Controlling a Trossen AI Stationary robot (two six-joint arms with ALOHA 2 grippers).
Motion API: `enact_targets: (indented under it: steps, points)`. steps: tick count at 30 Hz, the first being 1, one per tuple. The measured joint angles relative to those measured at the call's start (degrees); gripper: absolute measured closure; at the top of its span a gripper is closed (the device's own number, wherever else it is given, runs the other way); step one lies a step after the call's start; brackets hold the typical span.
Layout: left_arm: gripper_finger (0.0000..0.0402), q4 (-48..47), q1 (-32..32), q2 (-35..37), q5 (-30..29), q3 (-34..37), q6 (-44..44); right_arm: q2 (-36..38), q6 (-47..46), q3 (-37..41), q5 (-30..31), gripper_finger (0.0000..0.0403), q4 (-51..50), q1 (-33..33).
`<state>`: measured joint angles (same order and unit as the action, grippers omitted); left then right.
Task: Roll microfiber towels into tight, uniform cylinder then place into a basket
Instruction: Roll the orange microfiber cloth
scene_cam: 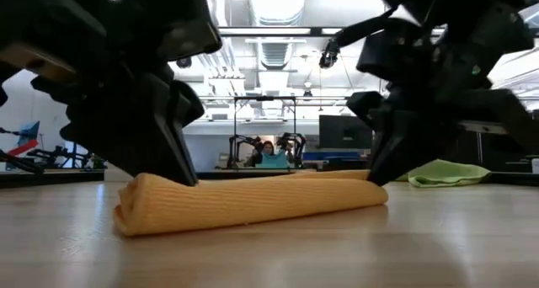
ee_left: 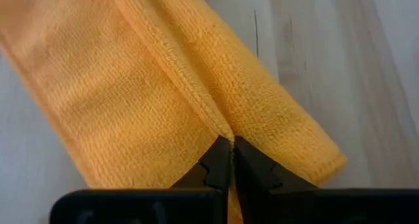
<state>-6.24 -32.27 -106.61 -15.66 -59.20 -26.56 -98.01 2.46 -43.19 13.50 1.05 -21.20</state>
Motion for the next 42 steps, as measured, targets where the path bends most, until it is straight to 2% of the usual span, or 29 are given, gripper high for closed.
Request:
enact_targets:
  steps: [7,15,19,24,29,32,36,39,42]
  points:
    - [0.0401,0.1,-0.5,-0.2,-0.4,0.5,-1.4,-1.9,0.7,0.0,-0.8,0.0394,2.2,3.6]
    - [0.0402,-0.1,-1.9,-0.2,0.0,0.6,-1.2,-5.1,8.2,0.0,-0.9,0.0382,7.9,3.9]
    - [0.0402,0.0,-2.2,-0.2,0.4,0.7,-1.2,-5.0,10.7,0.1,-2.3,0.034,8.5,4.0]
    - [0.0402,0.0,-2.4,-0.4,1.3,0.8,-1.2,-3.8,12.7,0.3,-2.8,0.0269,8.0,3.9]
    - [0.0402,0.5,-2.7,-1.8,9.0,0.8,-1.0,-1.3,16.2,0.5,-2.1,0.0214,6.7,3.4]
    - [0.0401,0.5,-2.8,-2.3,10.7,0.8,0.1,0.8,17.8,0.1,0.8,0.0198,5.4,1.9]
    - [0.0402,0.3,-3.1,-2.1,10.6,0.9,0.2,3.2,18.6,0.1,2.8,0.0198,3.5,-1.9]
    - [0.0402,-0.3,-3.3,-2.0,10.6,0.9,0.4,4.7,18.0,0.0,5.7,0.0205,2.5,-6.8]
    - [0.0401,-0.6,-3.6,-1.9,11.0,1.1,1.8,5.0,18.3,-0.2,11.3,0.0212,2.5,-13.4]
